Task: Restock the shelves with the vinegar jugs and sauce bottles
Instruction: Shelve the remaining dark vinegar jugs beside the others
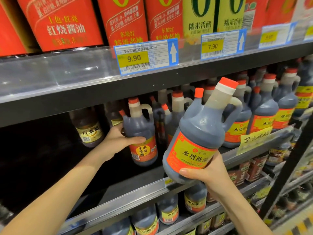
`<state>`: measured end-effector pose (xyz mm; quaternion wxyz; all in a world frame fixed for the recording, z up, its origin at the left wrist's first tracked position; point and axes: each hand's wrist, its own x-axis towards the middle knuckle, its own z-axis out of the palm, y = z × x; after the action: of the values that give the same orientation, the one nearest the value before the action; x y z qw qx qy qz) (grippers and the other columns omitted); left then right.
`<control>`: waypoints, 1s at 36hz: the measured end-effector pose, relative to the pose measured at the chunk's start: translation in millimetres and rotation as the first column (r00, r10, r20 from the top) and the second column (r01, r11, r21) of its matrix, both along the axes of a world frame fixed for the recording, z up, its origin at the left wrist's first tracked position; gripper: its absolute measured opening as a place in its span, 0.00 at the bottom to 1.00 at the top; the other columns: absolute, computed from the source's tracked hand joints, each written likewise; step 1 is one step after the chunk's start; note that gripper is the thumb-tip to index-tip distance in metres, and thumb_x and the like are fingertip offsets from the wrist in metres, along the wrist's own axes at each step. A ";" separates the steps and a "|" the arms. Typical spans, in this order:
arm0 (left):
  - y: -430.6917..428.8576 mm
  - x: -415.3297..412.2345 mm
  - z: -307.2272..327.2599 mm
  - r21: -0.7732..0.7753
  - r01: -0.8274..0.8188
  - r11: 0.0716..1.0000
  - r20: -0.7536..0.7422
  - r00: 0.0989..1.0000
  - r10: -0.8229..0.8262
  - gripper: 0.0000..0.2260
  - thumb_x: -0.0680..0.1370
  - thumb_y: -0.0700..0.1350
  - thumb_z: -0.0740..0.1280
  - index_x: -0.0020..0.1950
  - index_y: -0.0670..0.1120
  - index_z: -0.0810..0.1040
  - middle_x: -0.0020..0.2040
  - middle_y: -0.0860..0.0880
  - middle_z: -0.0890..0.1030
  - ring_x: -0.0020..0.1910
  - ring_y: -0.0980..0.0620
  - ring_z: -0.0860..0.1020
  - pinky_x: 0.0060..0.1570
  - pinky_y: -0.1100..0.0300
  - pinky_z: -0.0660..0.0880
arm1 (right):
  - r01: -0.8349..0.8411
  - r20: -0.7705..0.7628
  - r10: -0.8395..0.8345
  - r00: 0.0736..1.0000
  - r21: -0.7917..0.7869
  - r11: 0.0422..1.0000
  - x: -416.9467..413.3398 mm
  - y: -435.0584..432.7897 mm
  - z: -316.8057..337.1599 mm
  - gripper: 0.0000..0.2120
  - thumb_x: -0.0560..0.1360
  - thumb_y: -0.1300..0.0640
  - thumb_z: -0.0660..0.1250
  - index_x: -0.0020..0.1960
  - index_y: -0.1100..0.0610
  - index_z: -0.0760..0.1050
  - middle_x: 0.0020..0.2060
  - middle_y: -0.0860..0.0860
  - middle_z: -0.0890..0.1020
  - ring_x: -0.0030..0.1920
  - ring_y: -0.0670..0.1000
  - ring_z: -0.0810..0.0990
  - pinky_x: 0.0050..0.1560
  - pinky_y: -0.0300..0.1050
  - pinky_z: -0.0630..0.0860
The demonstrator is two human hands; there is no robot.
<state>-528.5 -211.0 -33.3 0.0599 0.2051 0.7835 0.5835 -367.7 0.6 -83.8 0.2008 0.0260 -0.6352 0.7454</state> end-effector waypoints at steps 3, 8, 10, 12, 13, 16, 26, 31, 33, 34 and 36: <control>1.1 -7.9 1.1 -0.012 -0.034 0.999 0.037 0.999 0.034 0.22 0.65 0.35 0.77 0.53 0.51 0.76 0.52 0.53 0.81 0.52 0.55 0.79 0.48 0.58 0.77 | 0.000 0.008 0.000 1.000 0.000 1.000 -0.7 0.8 -0.5 0.38 0.46 0.58 0.80 0.55 0.66 0.75 0.44 0.57 0.85 0.45 0.55 0.85 0.40 0.43 0.80; 2.8 -20.6 1.7 -0.036 -0.061 0.998 0.081 0.995 0.063 0.29 0.64 0.37 0.78 0.64 0.43 0.74 0.57 0.47 0.80 0.55 0.48 0.79 0.51 0.53 0.78 | -0.016 0.017 0.016 1.000 -0.015 1.000 -0.7 0.7 -1.7 0.38 0.47 0.59 0.80 0.55 0.66 0.75 0.43 0.58 0.85 0.45 0.55 0.84 0.40 0.44 0.80; 5.2 -24.2 2.1 -0.041 -0.078 0.996 0.081 0.993 0.081 0.29 0.64 0.37 0.78 0.63 0.44 0.75 0.57 0.46 0.81 0.55 0.47 0.79 0.52 0.51 0.77 | -0.023 0.019 0.024 1.000 -0.019 1.000 0.1 1.2 -2.3 0.36 0.47 0.59 0.80 0.54 0.67 0.75 0.42 0.59 0.85 0.44 0.55 0.84 0.40 0.44 0.79; 8.0 -26.5 2.5 -0.042 -0.090 0.995 0.079 0.993 0.093 0.27 0.64 0.38 0.77 0.62 0.44 0.76 0.57 0.45 0.81 0.55 0.46 0.79 0.52 0.51 0.77 | -0.026 0.021 0.026 0.999 -0.022 0.999 1.1 1.8 -2.2 0.35 0.47 0.60 0.80 0.53 0.67 0.76 0.42 0.58 0.85 0.43 0.55 0.84 0.40 0.44 0.79; 9.4 -27.4 2.5 -0.046 -0.095 0.994 0.082 0.992 0.099 0.26 0.65 0.38 0.77 0.62 0.44 0.77 0.57 0.45 0.81 0.56 0.46 0.79 0.51 0.51 0.77 | -0.024 0.024 0.025 0.999 -0.020 1.000 1.5 2.4 -2.3 0.36 0.47 0.60 0.80 0.53 0.67 0.75 0.42 0.58 0.85 0.44 0.55 0.84 0.40 0.44 0.80; 14.6 -29.5 5.6 -0.066 -0.118 0.991 0.092 0.988 0.124 0.24 0.66 0.38 0.77 0.61 0.44 0.76 0.56 0.45 0.80 0.54 0.47 0.78 0.45 0.57 0.76 | -0.014 0.035 0.015 0.999 -0.014 1.000 2.6 3.9 -2.8 0.39 0.47 0.59 0.80 0.55 0.67 0.75 0.43 0.59 0.85 0.45 0.56 0.84 0.41 0.45 0.80; 18.5 -33.7 0.6 -0.097 -0.196 0.976 0.055 0.978 0.202 0.28 0.65 0.45 0.78 0.64 0.44 0.74 0.63 0.44 0.77 0.60 0.45 0.76 0.59 0.49 0.75 | 0.010 0.066 -0.012 0.998 0.031 0.999 4.1 2.7 -6.0 0.41 0.45 0.58 0.80 0.56 0.67 0.74 0.44 0.58 0.85 0.46 0.55 0.84 0.41 0.44 0.80; 19.6 -26.8 -2.6 -0.061 -0.176 0.983 0.045 0.983 0.179 0.27 0.69 0.45 0.75 0.65 0.44 0.72 0.64 0.45 0.76 0.62 0.46 0.76 0.57 0.54 0.74 | -0.019 0.083 0.015 0.996 0.049 0.999 0.6 -4.7 -3.4 0.41 0.45 0.57 0.80 0.57 0.67 0.74 0.44 0.57 0.85 0.46 0.54 0.84 0.41 0.42 0.80; 19.8 -20.5 -3.4 -0.023 -0.191 0.981 0.014 0.982 0.191 0.27 0.68 0.47 0.75 0.65 0.44 0.72 0.62 0.46 0.78 0.61 0.48 0.77 0.55 0.58 0.75 | -0.038 0.086 0.033 0.996 0.059 0.998 -0.8 -5.6 -3.5 0.42 0.45 0.57 0.81 0.58 0.66 0.73 0.45 0.58 0.85 0.47 0.55 0.84 0.42 0.44 0.80; 19.2 -16.0 -4.1 0.042 -0.222 0.974 -0.050 0.973 0.224 0.26 0.67 0.48 0.76 0.62 0.45 0.74 0.59 0.47 0.79 0.60 0.49 0.78 0.54 0.58 0.75 | -0.050 0.089 0.044 0.995 0.066 0.997 -1.5 -6.0 -3.5 0.43 0.45 0.57 0.81 0.58 0.66 0.73 0.46 0.58 0.85 0.47 0.56 0.84 0.42 0.44 0.80; 16.9 -2.8 -7.4 0.218 -0.327 0.920 -0.177 0.913 0.367 0.22 0.67 0.48 0.76 0.57 0.46 0.73 0.51 0.52 0.80 0.55 0.52 0.79 0.53 0.62 0.76 | -0.069 0.096 0.061 0.994 0.083 0.994 -2.1 -5.5 -4.1 0.44 0.45 0.58 0.81 0.59 0.66 0.72 0.46 0.58 0.85 0.47 0.55 0.84 0.42 0.44 0.80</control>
<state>-531.3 -194.1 -40.7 -0.1488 0.1285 0.7520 0.6292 -369.7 -4.9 -87.9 0.1453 0.0203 -0.6744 0.7237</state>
